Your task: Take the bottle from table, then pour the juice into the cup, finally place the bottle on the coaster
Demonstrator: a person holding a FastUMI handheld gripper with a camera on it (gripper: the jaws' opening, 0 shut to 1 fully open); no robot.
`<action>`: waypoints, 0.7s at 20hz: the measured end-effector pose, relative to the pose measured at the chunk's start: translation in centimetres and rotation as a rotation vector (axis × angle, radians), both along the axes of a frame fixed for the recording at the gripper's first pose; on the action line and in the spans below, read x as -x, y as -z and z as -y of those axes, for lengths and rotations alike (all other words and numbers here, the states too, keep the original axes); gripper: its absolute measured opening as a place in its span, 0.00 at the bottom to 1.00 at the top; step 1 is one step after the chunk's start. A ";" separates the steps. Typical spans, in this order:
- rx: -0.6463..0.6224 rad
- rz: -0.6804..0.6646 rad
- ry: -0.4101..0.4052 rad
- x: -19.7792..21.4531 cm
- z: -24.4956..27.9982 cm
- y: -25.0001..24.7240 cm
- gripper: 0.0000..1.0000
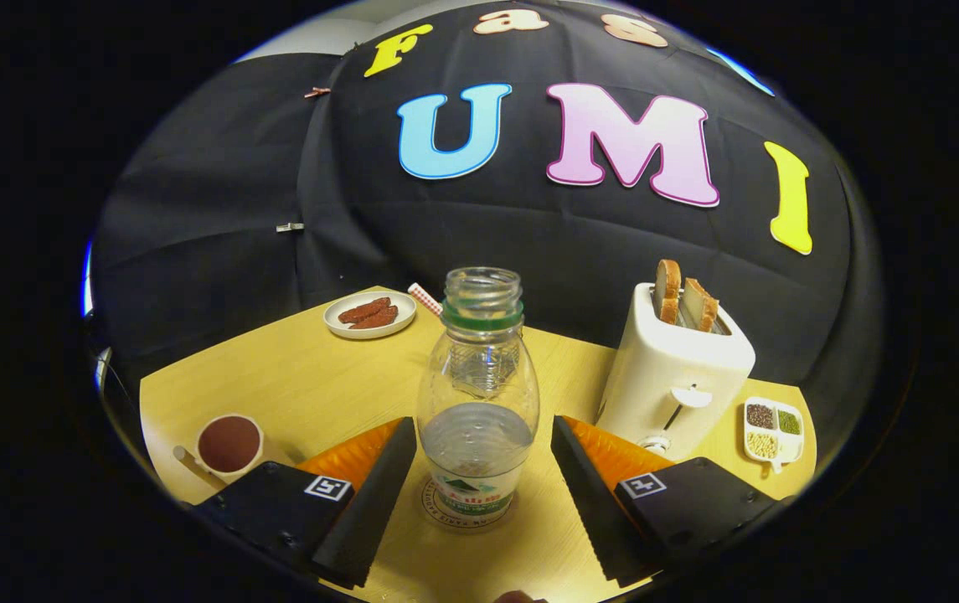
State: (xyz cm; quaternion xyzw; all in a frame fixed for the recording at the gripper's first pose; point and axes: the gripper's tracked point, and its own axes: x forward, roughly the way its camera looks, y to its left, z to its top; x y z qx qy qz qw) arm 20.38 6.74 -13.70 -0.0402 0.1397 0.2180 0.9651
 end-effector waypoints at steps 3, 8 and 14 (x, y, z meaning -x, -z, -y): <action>-0.001 0.045 -0.001 1.2 0.8 -2.2 0.99; -0.007 0.182 0.042 3.2 3.3 -8.9 0.98; -0.029 0.310 0.191 8.8 8.0 -18.5 0.98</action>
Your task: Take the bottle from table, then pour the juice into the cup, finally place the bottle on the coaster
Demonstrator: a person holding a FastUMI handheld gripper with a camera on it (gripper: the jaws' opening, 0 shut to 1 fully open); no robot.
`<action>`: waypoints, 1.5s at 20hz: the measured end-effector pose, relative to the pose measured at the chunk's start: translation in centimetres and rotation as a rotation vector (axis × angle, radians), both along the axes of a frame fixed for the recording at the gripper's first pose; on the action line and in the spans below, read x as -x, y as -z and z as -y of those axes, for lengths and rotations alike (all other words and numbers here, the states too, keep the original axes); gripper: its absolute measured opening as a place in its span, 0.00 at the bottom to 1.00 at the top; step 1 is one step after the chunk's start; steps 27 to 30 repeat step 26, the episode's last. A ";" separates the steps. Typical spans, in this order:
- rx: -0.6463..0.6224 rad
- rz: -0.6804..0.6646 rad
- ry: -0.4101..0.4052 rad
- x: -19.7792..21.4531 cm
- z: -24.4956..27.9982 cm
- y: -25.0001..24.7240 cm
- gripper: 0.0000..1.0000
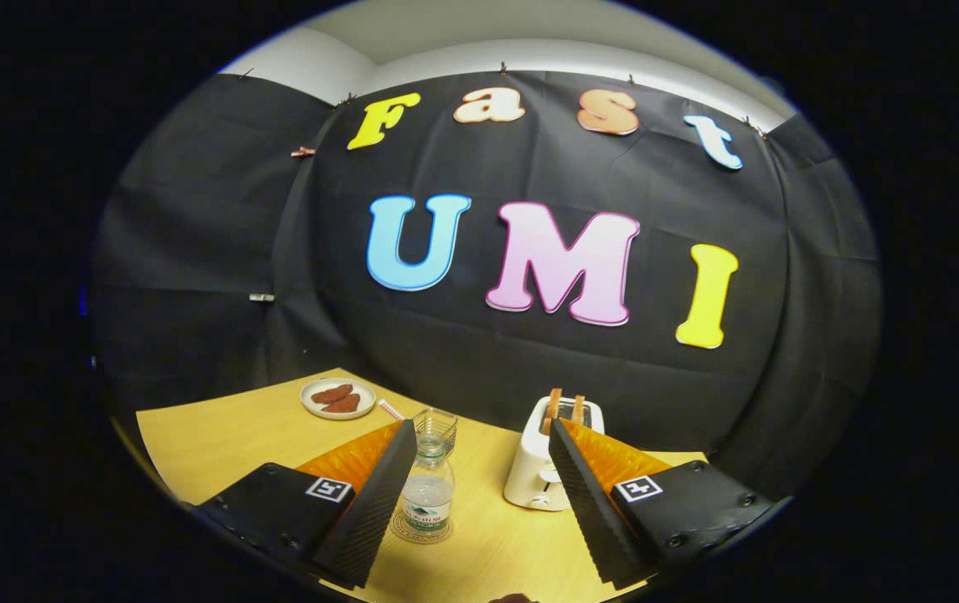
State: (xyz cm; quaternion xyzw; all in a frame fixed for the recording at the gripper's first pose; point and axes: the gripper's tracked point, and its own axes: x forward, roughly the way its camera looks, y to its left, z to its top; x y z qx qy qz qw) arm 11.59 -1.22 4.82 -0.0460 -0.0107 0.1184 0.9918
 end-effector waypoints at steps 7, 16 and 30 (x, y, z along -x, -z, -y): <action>-0.032 0.112 0.137 9.9 6.6 -7.6 0.98; -0.039 0.062 0.235 18.5 14.9 -5.1 0.98; -0.084 0.021 0.173 18.5 15.1 -2.9 0.97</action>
